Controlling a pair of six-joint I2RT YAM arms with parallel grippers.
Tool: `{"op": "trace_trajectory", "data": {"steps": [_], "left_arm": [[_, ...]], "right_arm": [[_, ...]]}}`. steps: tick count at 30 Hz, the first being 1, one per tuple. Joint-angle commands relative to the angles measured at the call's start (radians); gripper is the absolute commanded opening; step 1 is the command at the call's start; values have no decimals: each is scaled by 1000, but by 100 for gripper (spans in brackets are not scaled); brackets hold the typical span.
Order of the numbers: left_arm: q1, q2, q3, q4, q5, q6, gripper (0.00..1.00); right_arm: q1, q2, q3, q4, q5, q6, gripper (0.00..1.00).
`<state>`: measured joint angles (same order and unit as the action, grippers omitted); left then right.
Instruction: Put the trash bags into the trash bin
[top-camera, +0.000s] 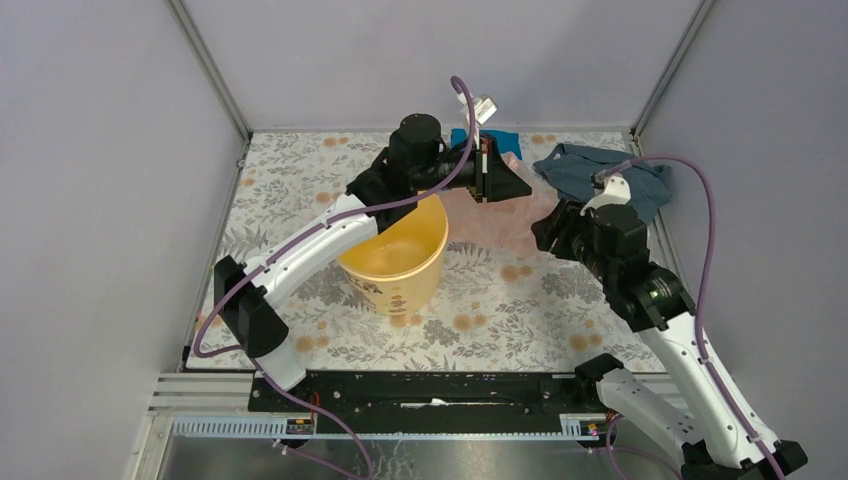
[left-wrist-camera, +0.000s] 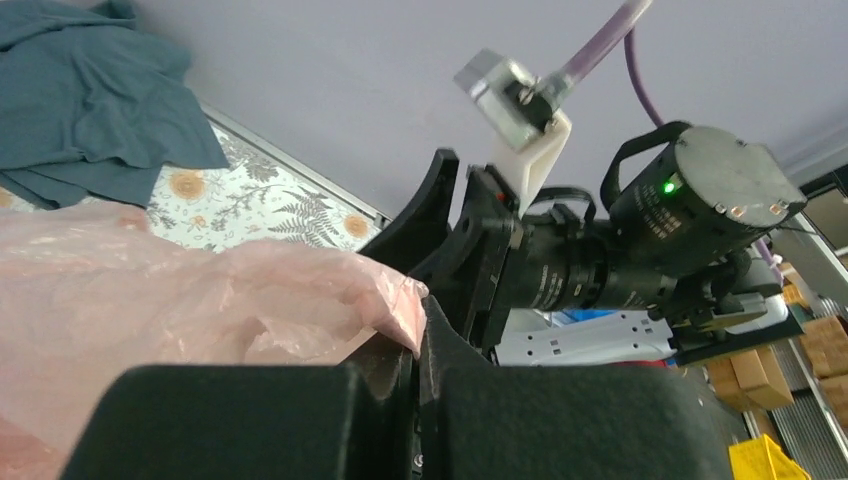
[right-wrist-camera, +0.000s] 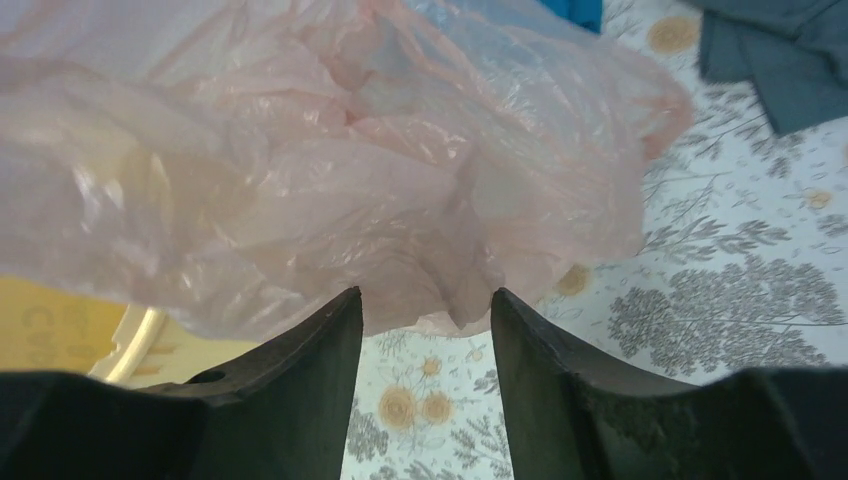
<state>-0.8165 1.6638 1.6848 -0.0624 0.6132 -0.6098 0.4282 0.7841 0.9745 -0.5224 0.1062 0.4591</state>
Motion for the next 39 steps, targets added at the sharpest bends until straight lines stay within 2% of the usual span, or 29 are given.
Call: {"op": "trace_trajectory", "data": {"steps": [1, 3, 7, 10, 12, 15, 19, 21, 22, 24, 26, 27, 30, 32, 33, 36, 39], "left_arm": [[-7, -22, -11, 81, 46, 6, 0], [-7, -20, -12, 65, 28, 19, 0], [-6, -14, -30, 43, -15, 25, 0], [-6, -8, -38, 39, -19, 25, 0], [-6, -11, -47, 48, -14, 23, 0], [-6, -18, -59, 58, -11, 22, 0], [-7, -6, -83, 149, 67, -47, 0], [-19, 2, -117, 259, 141, -131, 0], [-25, 4, -133, 313, 169, -157, 0], [-30, 5, -158, 382, 184, -193, 0], [-29, -5, -173, 382, 178, -194, 0], [-28, -14, -180, 370, 167, -182, 0], [-24, -40, -201, 350, 158, -151, 0], [-16, -50, -217, 364, 175, -147, 0], [-9, -61, -227, 379, 194, -146, 0], [18, -103, -273, 406, 220, -134, 0], [48, -129, -304, 447, 267, -155, 0]], "right_arm": [[-4, -34, 92, 61, 194, -25, 58], [-3, -35, 130, 17, 223, -58, 62], [-4, -54, 164, -43, 279, -73, 79], [-4, -39, 167, -53, 287, -79, 81], [-5, -16, 163, -37, 228, -81, 78], [-5, -1, 117, 41, 72, -66, 60], [-5, 33, -5, 216, -193, 13, 53], [-5, 73, -111, 370, -293, 84, 50], [-6, 103, -189, 527, -360, 147, 47], [-5, 179, -268, 723, -525, 265, 41], [-5, 204, -303, 805, -625, 339, 41], [-6, 184, -306, 789, -622, 344, 41], [-10, 83, -190, 451, -405, 189, 51], [-9, 52, -73, 210, -177, 82, 58], [-9, 51, -3, 72, -17, 30, 60], [-10, 63, 113, -120, 239, -70, 65], [-10, 46, 146, -187, 380, -104, 74]]}}
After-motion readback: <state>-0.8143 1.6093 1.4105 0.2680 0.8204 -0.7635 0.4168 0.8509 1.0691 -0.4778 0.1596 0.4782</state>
